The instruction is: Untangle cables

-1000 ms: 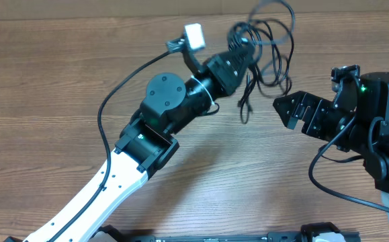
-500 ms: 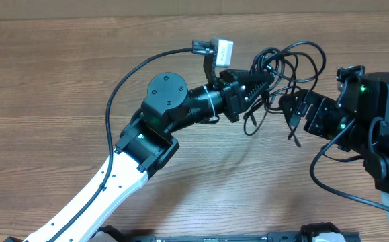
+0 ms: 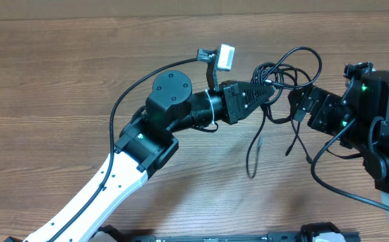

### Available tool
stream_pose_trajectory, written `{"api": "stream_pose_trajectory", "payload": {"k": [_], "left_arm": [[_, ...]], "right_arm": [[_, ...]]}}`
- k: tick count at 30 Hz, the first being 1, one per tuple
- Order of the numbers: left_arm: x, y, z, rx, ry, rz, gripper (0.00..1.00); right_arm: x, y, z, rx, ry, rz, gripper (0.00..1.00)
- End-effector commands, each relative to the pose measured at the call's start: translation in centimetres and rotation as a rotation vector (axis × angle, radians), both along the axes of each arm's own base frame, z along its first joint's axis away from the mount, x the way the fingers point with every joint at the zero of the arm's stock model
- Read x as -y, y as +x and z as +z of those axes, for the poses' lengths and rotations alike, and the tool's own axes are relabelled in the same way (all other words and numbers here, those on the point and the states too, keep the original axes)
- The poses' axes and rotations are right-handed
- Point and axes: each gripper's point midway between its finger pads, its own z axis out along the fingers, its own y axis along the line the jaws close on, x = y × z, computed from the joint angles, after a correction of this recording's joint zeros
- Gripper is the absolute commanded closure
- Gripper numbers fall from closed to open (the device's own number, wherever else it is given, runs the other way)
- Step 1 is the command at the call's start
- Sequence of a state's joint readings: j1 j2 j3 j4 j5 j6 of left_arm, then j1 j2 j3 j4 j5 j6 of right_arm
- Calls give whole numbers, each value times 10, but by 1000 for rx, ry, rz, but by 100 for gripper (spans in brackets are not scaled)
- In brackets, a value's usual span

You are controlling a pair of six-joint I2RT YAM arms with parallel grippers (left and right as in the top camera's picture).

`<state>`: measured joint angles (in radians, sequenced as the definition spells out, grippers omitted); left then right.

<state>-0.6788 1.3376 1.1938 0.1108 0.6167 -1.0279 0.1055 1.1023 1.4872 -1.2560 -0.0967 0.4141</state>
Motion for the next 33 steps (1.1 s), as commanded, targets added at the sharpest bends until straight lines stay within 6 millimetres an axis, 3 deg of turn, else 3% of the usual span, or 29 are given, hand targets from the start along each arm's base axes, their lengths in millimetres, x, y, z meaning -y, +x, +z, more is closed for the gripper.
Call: {"api": "stream_pose_trajectory", "payload": {"k": [1, 7, 11, 20, 26, 33], "left_arm": [[1, -12, 16, -18, -36, -57, 96], [1, -12, 4, -117, -14, -52, 96], [-1, -9, -13, -171, 36, -23, 96], [-7, 3, -27, -50, 125, 41, 96], [-8, 7, -27, -43, 128, 67, 96], [-9, 11, -26, -101, 109, 95, 96]], "right_arm": [[14, 0, 5, 23, -26, -88, 5], [51, -6, 0, -8, -58, -371, 3], [55, -6, 1, -3, -49, -417, 1], [40, -14, -8, -61, -27, -317, 0], [15, -16, -9, -62, -53, -63, 0], [19, -16, -10, -58, -90, -56, 0]]}}
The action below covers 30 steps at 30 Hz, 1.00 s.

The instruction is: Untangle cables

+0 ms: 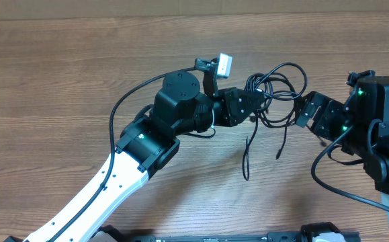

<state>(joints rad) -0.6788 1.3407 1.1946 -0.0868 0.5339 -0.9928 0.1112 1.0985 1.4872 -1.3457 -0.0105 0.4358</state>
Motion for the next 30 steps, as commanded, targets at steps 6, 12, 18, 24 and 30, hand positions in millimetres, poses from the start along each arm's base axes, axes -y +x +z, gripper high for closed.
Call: {"api": "stream_pose_trajectory", "payload": {"k": [6, 12, 18, 24, 30], "left_arm": [[-3, 3, 19, -21, -52, 31, 96], [-4, 3, 20, -22, -56, 32, 96], [-5, 5, 22, -31, -67, 33, 96], [-4, 3, 26, -47, -92, 17, 96], [-2, 0, 34, -58, -128, -1, 96]], "right_arm": [[13, 4, 0, 8, -106, 11, 0], [18, 10, -10, -32, -136, -6, 0], [18, 15, -20, -76, -142, -3, 0], [17, 18, -21, -81, -142, -2, 0], [-5, 22, -17, -48, -70, 114, 0]]}}
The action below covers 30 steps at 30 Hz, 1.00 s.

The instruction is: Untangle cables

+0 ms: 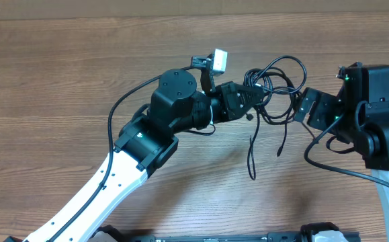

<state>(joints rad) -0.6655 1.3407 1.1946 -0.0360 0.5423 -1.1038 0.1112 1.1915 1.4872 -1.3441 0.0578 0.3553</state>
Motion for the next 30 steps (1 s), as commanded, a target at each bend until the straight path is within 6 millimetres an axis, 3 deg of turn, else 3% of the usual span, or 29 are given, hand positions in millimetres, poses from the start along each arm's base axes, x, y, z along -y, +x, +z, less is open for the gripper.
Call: {"api": "stream_pose_trajectory", "payload": {"k": [1, 7, 12, 17, 25, 30], "left_arm": [[0, -5, 25, 11, -64, -25, 96], [4, -16, 33, 22, -93, -95, 96], [6, -25, 37, 34, -108, -146, 96], [5, -28, 40, 72, -103, -163, 96], [-13, -8, 27, 54, -57, -100, 96], [-20, -2, 23, 93, -29, -95, 96]], "right_arm": [[-17, 6, 7, 35, 59, 98, 0], [-7, 9, 5, 34, 16, 54, 0], [32, 10, -8, -21, -101, -178, 0], [70, -8, -31, -170, -169, -372, 0], [123, -34, -39, -253, -119, -588, 0], [137, -43, -41, -270, -64, -651, 0]]}}
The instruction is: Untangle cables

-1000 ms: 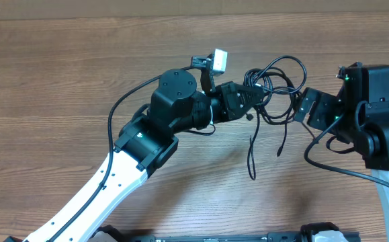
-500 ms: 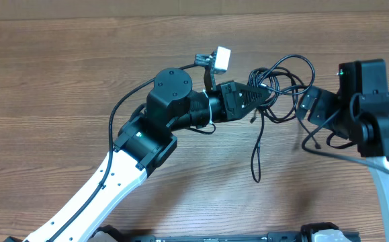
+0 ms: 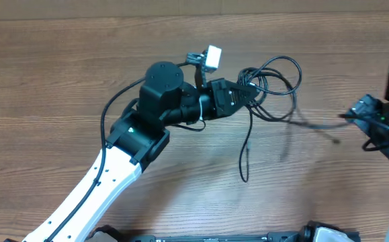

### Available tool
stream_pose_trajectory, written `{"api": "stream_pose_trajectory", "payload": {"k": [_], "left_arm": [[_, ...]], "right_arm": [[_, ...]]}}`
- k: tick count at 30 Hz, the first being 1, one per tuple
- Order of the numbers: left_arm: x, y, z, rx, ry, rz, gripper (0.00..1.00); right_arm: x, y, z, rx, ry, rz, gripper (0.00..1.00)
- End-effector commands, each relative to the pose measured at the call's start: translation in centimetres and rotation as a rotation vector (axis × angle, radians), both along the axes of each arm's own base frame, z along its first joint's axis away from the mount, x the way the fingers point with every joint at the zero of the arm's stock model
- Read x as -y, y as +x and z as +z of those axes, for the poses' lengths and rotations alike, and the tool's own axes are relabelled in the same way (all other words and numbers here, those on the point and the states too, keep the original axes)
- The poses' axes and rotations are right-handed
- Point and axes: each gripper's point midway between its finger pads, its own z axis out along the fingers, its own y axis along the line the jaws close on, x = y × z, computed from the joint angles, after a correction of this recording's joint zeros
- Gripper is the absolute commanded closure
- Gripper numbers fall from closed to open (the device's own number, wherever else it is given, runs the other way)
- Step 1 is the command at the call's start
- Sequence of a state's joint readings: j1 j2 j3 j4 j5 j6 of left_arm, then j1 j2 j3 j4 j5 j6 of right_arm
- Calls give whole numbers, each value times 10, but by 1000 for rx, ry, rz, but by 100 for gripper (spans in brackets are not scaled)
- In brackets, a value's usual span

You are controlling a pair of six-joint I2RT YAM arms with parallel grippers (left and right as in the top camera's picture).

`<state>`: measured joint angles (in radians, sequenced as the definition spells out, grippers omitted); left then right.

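A tangle of thin black cables (image 3: 279, 72) lies right of centre in the overhead view. My left gripper (image 3: 246, 91) is shut on the left side of the tangle. One loose end (image 3: 243, 176) trails toward the front edge. A blurred strand (image 3: 312, 124) runs out of the tangle to the right, ending near my right gripper (image 3: 348, 116). That gripper is far to the right and looks shut on the strand, though its fingers are small and dark.
The wooden table (image 3: 60, 74) carries nothing else. The left arm's white link (image 3: 93, 195) crosses the front left, with its own black lead (image 3: 113, 107) arching over it. The right arm's body fills the right edge.
My right gripper has moved well to the right, away from the tangle, and a strand now stretches out after it. My left gripper, still shut on the tangle, has shifted slightly left.
At first both grippers were at the tangle, the left shut on its left side and the right at its right side. Over the following moments both stayed there, shifting a little. Now the right gripper is far right with one strand drawn out.
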<state>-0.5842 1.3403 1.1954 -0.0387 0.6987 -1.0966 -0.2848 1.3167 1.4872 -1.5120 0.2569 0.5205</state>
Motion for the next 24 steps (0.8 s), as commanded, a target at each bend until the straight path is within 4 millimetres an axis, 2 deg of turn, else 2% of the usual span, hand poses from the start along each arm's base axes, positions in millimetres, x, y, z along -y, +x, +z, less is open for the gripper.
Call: {"api": "stream_pose_trajectory", "payload": {"k": [1, 9, 13, 19, 24], "left_arm": [[-6, -3, 20, 120, -8, -20, 96], [-6, -2, 20, 270, 37, -35, 96], [-6, -2, 18, 360, 70, -48, 96], [-7, -5, 4, 612, 190, -108, 96], [-8, -11, -10, 769, 275, -179, 96]], "right_arm": [[2, -1, 1, 24, 37, -22, 0], [-4, -1, 1, 23, 63, 15, 0], [-11, -2, 7, 52, 75, 57, 0], [-48, 4, 33, 215, 154, 322, 0], [-88, -6, 65, 383, 192, 581, 0]]}}
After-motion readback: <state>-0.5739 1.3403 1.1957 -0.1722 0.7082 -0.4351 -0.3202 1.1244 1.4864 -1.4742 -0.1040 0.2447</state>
